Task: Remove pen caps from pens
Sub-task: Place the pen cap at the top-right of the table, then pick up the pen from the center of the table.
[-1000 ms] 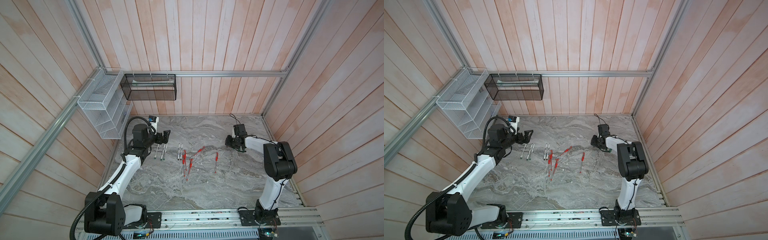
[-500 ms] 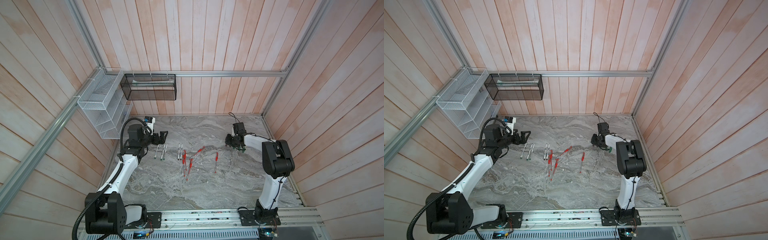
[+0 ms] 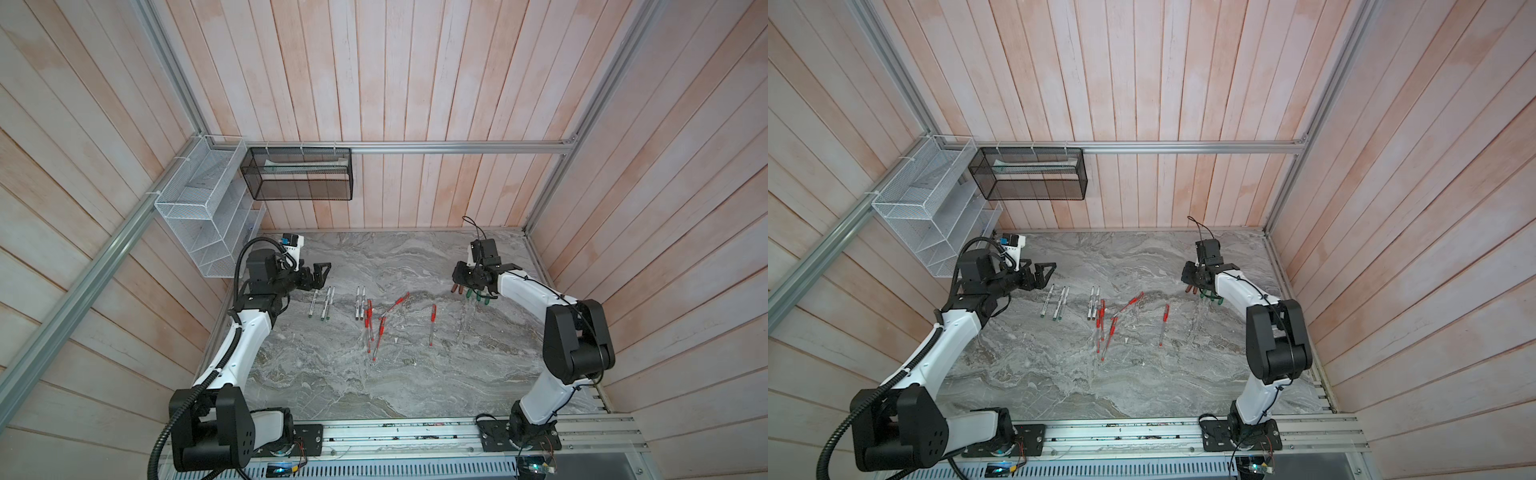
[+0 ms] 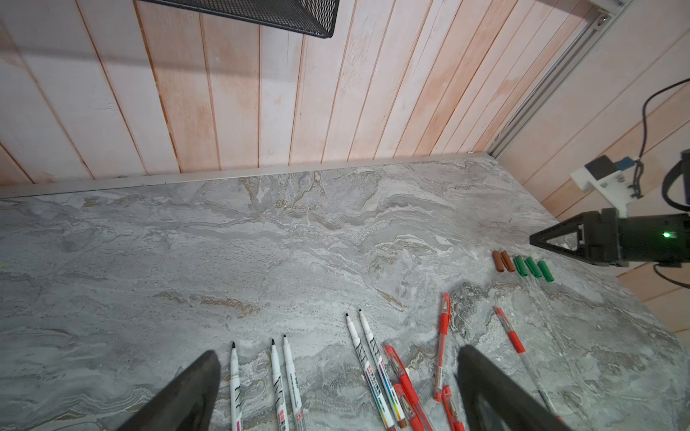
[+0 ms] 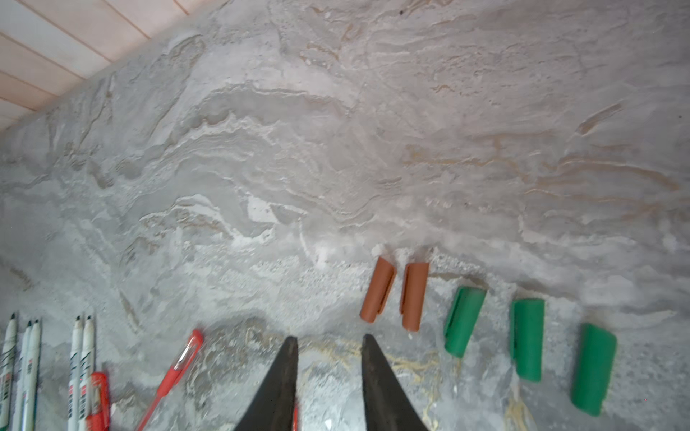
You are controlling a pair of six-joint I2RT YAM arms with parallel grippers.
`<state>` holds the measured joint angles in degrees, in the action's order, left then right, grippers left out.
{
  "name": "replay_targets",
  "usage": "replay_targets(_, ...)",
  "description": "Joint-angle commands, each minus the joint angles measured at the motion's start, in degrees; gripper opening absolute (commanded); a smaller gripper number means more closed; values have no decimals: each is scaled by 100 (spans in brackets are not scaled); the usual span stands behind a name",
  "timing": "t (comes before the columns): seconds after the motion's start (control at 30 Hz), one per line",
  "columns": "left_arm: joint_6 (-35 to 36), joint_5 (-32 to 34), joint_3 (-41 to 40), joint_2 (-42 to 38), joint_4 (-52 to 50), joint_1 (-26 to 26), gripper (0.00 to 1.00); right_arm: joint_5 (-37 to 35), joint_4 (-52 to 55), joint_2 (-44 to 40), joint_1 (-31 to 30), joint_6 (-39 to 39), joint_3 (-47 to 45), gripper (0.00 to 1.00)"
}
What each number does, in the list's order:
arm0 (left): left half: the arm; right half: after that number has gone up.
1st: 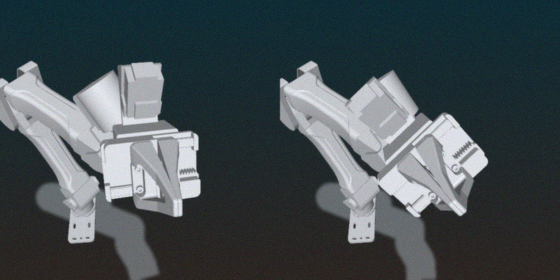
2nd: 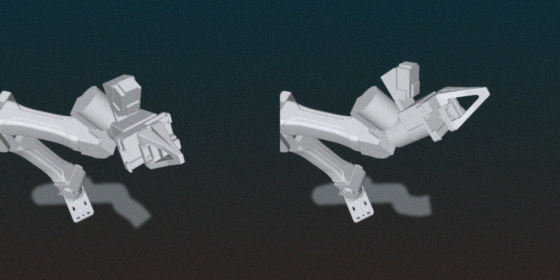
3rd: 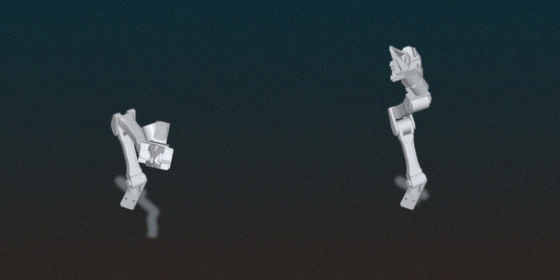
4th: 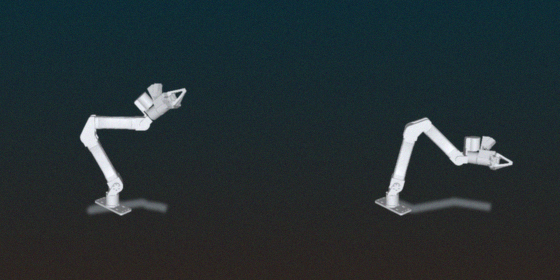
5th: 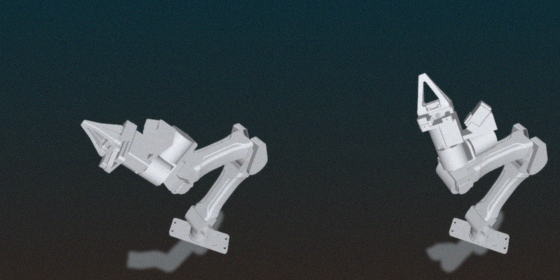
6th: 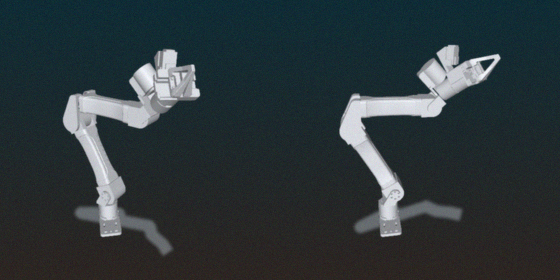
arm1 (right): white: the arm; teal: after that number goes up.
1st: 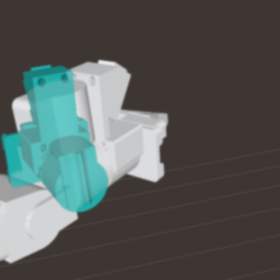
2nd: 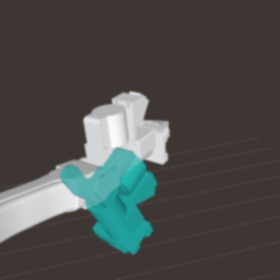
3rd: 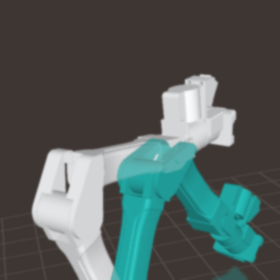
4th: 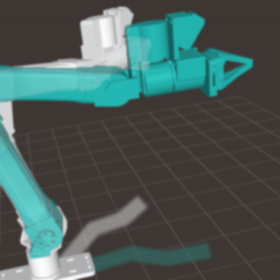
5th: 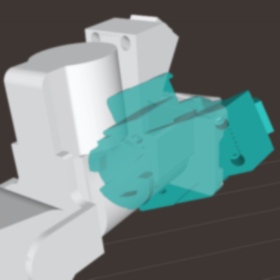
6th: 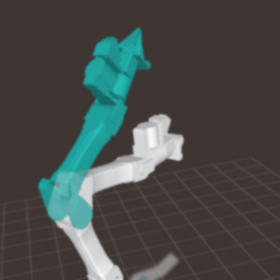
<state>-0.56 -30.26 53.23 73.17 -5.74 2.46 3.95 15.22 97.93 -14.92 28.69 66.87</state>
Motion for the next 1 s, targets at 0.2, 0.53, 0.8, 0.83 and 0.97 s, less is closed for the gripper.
replay_targets(0.2,179,-124,-145,-49,21,149,100,-209,387,-379,-959,761,-850,29)
replay_targets(0.53,74,-120,-68,31,-6,180,100,-414,506,-265,-1472,1228,-1157,26)
replay_targets(0.8,61,-110,-99,-20,8,176,100,-456,512,174,-1619,1280,-1037,24)
replay_targets(0.83,64,-120,-85,-25,1,184,100,-452,517,221,-1619,1279,-1010,23)
replay_targets(0.97,73,-68,-173,-35,117,203,100,-560,471,359,-1626,1236,-1040,19)
